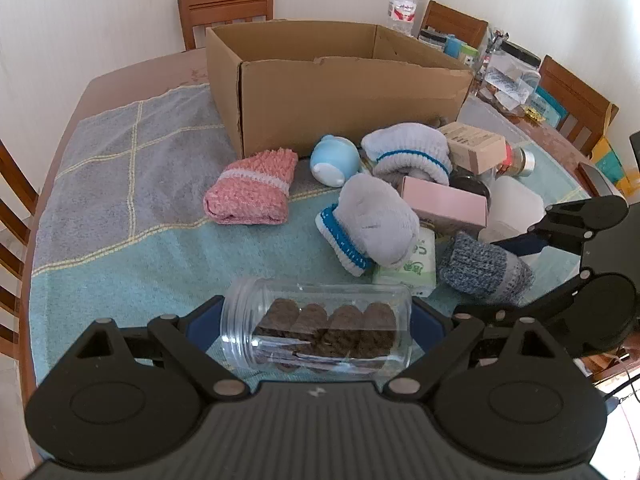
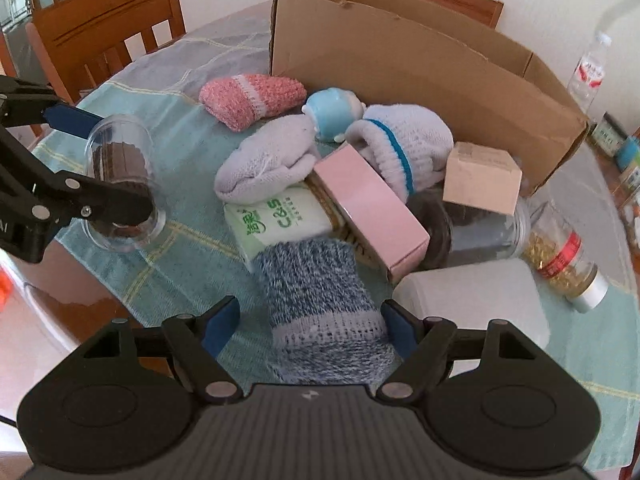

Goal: Organize objects
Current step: 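Close the left tool on the cookie jar while the right tool grasps the grey-blue sock, then lift the cookie jar with the left tool while the right tool carries the sock over the box, then open the left tool to drop the jar into the box while the right tool releases the sock, then move the left tool to the white blue-trimmed sock while the right tool approaches the translucent box, then grasp the white sock with the left tool while the right tool grasps the translucent box, then carry the white sock into the box with the left tool while the right tool drops the translucent box in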

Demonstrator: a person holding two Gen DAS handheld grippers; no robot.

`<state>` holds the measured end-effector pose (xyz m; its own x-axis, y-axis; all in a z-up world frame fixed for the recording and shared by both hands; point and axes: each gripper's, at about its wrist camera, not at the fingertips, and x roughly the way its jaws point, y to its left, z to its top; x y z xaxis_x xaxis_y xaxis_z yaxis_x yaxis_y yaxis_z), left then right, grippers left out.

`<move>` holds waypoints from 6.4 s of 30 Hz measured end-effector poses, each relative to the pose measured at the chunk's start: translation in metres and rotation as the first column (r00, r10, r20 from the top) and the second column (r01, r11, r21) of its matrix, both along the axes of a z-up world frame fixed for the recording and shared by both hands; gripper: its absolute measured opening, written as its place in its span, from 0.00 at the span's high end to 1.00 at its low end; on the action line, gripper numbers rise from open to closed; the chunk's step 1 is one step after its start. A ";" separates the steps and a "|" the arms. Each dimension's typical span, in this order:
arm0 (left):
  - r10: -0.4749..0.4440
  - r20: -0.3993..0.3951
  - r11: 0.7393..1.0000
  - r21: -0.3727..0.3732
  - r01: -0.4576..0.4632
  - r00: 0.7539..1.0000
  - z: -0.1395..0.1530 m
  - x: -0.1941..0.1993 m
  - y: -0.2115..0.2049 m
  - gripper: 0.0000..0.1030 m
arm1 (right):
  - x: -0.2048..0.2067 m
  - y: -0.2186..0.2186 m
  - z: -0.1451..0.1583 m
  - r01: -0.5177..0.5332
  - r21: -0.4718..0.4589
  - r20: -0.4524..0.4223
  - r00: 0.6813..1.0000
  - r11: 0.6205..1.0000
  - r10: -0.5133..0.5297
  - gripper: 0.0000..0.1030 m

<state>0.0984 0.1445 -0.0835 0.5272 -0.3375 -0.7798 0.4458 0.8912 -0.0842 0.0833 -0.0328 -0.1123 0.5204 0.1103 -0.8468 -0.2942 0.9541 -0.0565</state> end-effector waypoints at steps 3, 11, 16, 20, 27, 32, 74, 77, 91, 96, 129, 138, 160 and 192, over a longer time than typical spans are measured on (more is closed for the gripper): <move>-0.013 -0.002 1.000 -0.006 0.013 1.000 0.002 0.000 0.001 0.10 | 0.000 -0.001 0.002 -0.005 -0.033 -0.009 1.000 0.999 0.005 0.36; -0.034 -0.022 0.999 0.011 0.034 0.999 0.006 0.002 0.000 0.10 | 0.002 -0.005 0.008 0.038 -0.014 -0.035 0.999 0.999 -0.039 0.45; 0.005 -0.024 0.999 0.032 -0.004 1.000 0.021 0.006 -0.005 0.10 | 0.007 -0.005 0.025 0.008 0.009 -0.037 0.999 1.000 -0.007 0.45; 0.030 -0.015 0.999 0.030 -0.030 0.999 0.045 0.013 -0.010 0.10 | 0.013 -0.011 0.047 -0.034 0.058 -0.036 0.999 0.998 0.036 0.45; 0.070 0.058 0.997 0.013 -0.071 0.996 0.094 0.048 -0.030 0.10 | 0.036 -0.027 0.102 -0.081 0.090 0.030 0.996 0.993 0.079 0.45; 0.110 0.116 0.994 -0.001 -0.111 0.987 0.119 0.091 -0.049 0.10 | 0.068 -0.049 0.133 -0.072 0.076 0.102 0.993 0.995 0.064 0.45; 0.321 0.152 0.944 0.027 -0.328 0.935 0.107 0.116 -0.070 0.01 | 0.149 -0.121 0.150 0.009 0.112 0.202 0.979 0.994 -0.031 0.00; 0.298 0.142 0.951 0.038 -0.306 0.944 0.096 0.101 -0.068 0.01 | 0.128 -0.122 0.144 0.021 0.130 0.202 0.978 0.991 -0.047 0.00; 0.271 -0.005 0.962 0.035 -0.271 0.962 0.046 0.055 -0.054 0.01 | 0.037 -0.115 0.085 0.055 0.121 0.095 0.993 0.991 -0.067 0.00; 0.262 -0.023 0.964 0.049 -0.261 0.965 0.038 0.049 -0.053 0.01 | 0.026 -0.110 0.056 0.067 0.134 0.015 0.997 0.989 -0.070 0.00; 0.287 -0.108 0.949 0.170 -0.266 0.952 -0.020 0.059 -0.043 0.01 | 0.030 -0.112 0.008 0.159 0.006 -0.074 0.985 0.987 -0.158 0.00; 0.121 -0.029 0.974 0.195 -0.114 0.992 -0.020 0.051 -0.044 0.02 | 0.028 -0.109 0.007 0.133 -0.025 -0.076 0.988 0.991 -0.134 0.00; 0.096 -0.059 0.993 0.070 -0.092 0.994 -0.036 0.063 -0.051 0.35 | 0.032 -0.108 0.009 0.099 -0.015 -0.062 0.993 0.995 -0.100 0.00; -0.001 -0.093 0.998 0.061 0.007 0.996 0.021 0.065 -0.042 0.40 | 0.040 -0.124 0.049 0.140 0.049 -0.129 0.983 0.989 -0.133 0.15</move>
<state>0.1630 0.1027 -0.0622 0.4501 -0.2898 -0.8447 0.4424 0.8940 -0.0709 0.1235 -0.1570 -0.0636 0.4242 0.0956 -0.9005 -0.1621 0.9864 0.0284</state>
